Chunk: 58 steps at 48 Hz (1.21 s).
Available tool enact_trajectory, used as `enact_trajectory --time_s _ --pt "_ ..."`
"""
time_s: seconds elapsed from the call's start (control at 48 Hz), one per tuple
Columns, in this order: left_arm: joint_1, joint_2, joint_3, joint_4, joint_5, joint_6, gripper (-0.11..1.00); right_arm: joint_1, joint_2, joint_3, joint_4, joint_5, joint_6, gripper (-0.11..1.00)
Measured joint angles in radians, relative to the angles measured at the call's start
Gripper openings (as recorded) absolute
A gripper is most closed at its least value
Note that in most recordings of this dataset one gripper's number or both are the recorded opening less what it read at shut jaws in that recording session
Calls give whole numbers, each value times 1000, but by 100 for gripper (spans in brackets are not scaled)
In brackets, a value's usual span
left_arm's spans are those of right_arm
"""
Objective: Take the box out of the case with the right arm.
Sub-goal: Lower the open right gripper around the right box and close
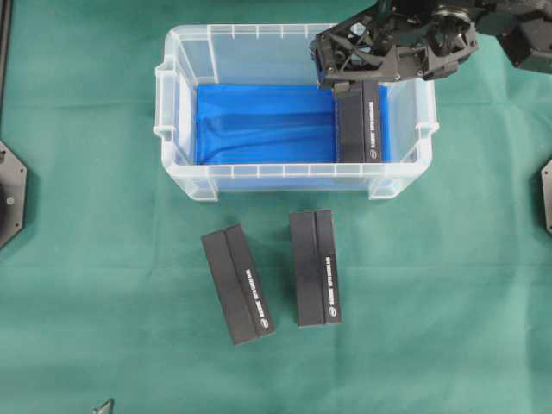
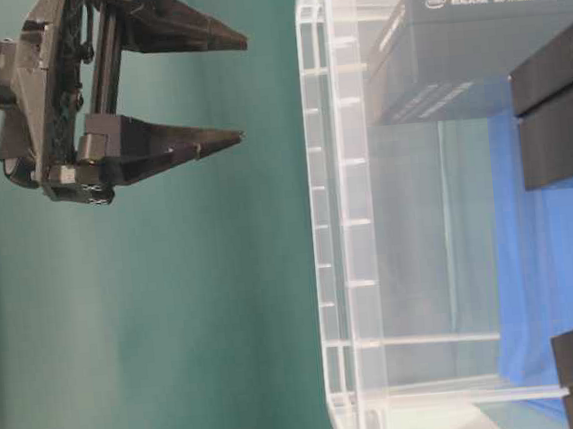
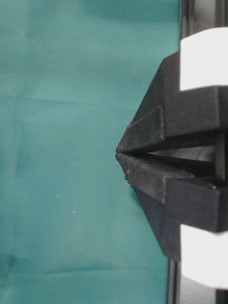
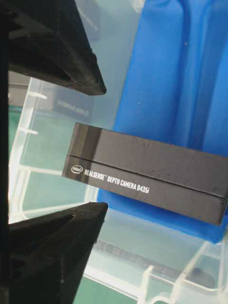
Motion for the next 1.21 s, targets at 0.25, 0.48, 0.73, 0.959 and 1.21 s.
enact_trajectory --time_s 0.25,0.48,0.73,0.959,1.21 --pt "0 0 0 0 0 0 0 0 0 0 0 0 2 89" --pt "0 0 0 0 0 0 0 0 0 -2 0 0 3 89" --pt "0 0 0 -2 0 0 0 0 0 2 0 0 3 89" --pt "0 0 -2 -2 0 0 0 -2 0 26 0 0 11 89" --pt "0 0 0 -2 0 0 0 -2 0 101 0 -43 44 89"
